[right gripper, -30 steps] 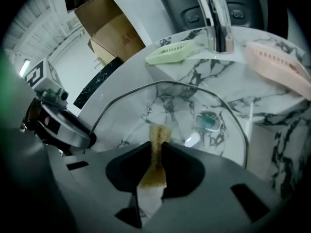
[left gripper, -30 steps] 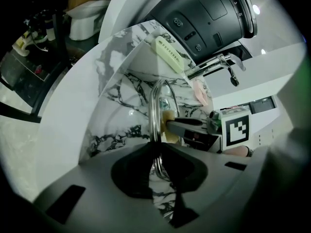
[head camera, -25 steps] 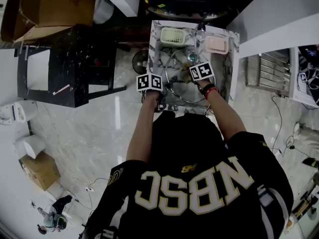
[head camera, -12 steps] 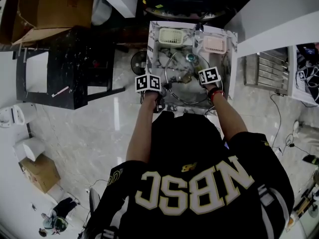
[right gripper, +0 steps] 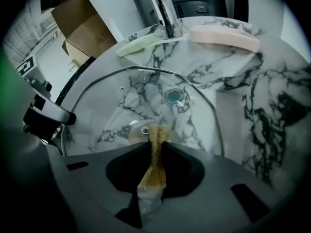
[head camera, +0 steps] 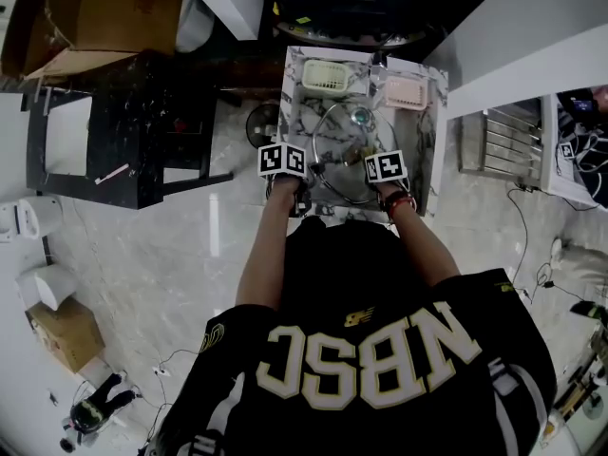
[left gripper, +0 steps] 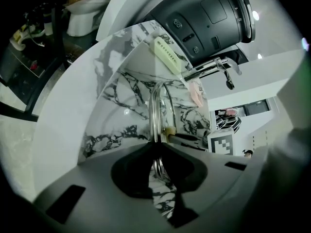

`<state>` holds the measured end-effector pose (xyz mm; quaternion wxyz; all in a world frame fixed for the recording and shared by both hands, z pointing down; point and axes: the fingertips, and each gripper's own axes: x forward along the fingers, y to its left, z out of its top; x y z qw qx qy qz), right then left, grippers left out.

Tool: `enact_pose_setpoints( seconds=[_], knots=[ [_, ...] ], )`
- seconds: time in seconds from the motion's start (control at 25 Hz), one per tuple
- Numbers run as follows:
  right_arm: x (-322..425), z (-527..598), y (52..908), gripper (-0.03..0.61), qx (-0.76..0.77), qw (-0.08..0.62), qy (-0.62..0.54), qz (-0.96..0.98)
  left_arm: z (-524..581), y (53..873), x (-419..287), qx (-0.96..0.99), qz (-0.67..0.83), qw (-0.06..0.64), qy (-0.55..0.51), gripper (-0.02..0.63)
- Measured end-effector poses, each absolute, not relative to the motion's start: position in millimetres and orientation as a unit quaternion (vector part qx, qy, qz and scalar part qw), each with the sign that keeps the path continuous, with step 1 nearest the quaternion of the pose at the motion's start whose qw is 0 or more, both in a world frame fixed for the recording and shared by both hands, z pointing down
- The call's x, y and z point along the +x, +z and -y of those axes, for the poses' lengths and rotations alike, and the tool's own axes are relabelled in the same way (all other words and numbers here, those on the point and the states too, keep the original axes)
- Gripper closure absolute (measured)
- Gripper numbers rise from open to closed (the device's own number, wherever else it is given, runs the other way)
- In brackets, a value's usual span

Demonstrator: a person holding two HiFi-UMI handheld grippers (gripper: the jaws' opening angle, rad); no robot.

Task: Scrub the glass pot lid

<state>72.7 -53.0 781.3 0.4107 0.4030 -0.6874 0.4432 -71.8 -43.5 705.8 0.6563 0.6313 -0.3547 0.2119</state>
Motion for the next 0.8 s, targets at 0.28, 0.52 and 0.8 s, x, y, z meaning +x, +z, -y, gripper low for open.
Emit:
enact_pose_setpoints(
  seconds=[0.28, 0.52, 0.8],
  knots=[
    [20.2, 58.1, 760.5, 0.506, 0.36, 0.367, 0.45, 0.73, 39.3, 708.8, -71.4, 0.637, 0.352, 0.642, 0.24, 0.545],
    [3.6, 67.4, 731.9, 0.505, 0.36, 0.274, 0.476, 0.754, 40.1, 712.5, -70.7, 0.642, 0.351, 0.636, 0.244, 0.543],
    [48.9, 85.5, 673.2, 0.5, 0.442, 0.172, 0.444, 0.761, 44.6, 730.9, -70.1, 0.657, 0.351, 0.587, 0.317, 0.543]
  ],
)
